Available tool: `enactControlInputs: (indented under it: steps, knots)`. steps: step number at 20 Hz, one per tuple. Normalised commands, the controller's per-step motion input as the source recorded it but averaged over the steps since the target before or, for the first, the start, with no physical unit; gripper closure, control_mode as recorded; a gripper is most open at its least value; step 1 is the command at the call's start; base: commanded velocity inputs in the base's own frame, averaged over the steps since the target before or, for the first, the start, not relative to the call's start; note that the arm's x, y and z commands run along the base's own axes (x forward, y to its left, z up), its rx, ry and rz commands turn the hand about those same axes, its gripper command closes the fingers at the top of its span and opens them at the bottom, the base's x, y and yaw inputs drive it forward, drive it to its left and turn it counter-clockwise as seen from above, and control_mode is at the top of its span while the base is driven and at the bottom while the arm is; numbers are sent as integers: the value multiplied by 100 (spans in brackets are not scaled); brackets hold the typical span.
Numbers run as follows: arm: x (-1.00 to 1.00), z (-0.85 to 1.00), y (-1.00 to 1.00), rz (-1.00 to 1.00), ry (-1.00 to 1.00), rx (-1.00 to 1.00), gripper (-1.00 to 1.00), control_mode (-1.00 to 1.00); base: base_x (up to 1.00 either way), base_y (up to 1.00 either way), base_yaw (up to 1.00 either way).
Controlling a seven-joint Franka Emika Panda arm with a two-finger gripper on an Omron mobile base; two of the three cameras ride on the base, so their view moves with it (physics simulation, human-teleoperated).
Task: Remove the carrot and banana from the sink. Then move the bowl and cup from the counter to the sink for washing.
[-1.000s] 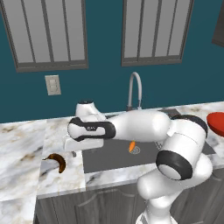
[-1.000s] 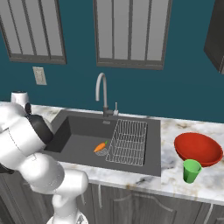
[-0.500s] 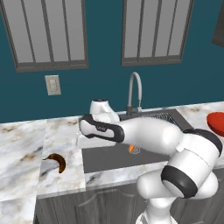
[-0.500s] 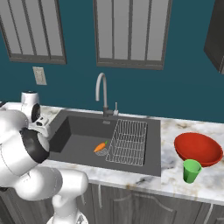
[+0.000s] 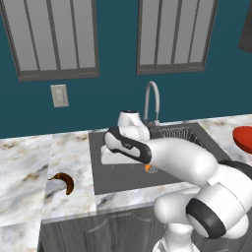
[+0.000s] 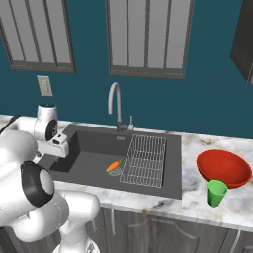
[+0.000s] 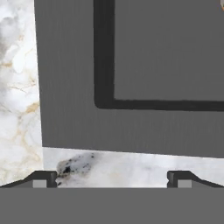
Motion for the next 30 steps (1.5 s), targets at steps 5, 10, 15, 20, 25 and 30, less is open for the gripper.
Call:
enactControlInputs:
  steps: [5,10,15,20,25,30]
  knots:
    - [0,1,-46,-6,-2,0,-100,-100,0,0,0]
    - [1,2,-43,-6,-3,0,-100,-100,0,0,0]
    - [6,0,-37,-7,-11,0,-100,-100,0,0,0]
    - [12,0,-33,-3,-13,-3,-100,-100,0,0,0]
    - [20,0,-25,0,-10,-5,-100,-100,0,0,0]
    - [22,-3,-19,0,-6,-9,-100,-100,0,0,0]
